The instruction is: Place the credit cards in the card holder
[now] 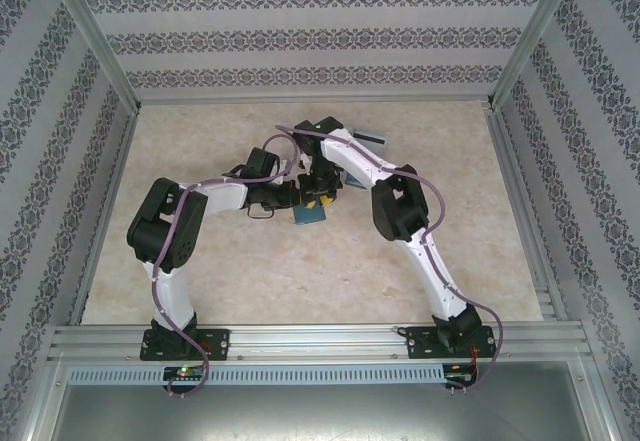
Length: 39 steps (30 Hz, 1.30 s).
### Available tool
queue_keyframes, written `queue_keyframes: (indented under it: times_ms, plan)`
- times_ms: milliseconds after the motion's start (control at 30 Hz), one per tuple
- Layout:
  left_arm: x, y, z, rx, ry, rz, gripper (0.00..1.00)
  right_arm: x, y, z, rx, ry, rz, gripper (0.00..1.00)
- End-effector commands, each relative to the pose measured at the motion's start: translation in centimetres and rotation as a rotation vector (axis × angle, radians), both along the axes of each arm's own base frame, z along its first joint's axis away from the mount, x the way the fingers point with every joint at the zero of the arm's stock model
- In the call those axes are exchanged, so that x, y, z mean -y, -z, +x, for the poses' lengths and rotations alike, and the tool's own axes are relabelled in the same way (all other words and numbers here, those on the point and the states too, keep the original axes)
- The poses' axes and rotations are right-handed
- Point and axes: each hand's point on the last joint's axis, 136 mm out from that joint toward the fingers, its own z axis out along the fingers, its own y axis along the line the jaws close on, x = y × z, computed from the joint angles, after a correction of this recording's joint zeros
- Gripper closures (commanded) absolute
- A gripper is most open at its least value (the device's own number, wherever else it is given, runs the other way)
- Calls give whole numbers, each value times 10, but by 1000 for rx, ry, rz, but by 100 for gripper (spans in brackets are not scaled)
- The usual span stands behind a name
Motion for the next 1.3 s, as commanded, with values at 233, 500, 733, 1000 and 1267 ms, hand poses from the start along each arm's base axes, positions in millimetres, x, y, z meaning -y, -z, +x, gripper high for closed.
queue_keyframes:
  times_ms: [233,500,733,1000,1267]
  plan:
    - [-10,-35,7,60,-1,71,100,-28,-14,10,71,29,268,63]
    - [-26,-53,24,106,-36,104,100,-29,-41,6,95,5,355,63]
    - [-36,-40,23,77,-33,166,100,-21,-53,2,141,-22,394,57]
    - [-40,-23,20,52,-5,171,99,-8,-31,6,218,-64,494,47]
    - [-34,-7,15,-3,56,168,87,-12,-13,13,228,-53,543,43]
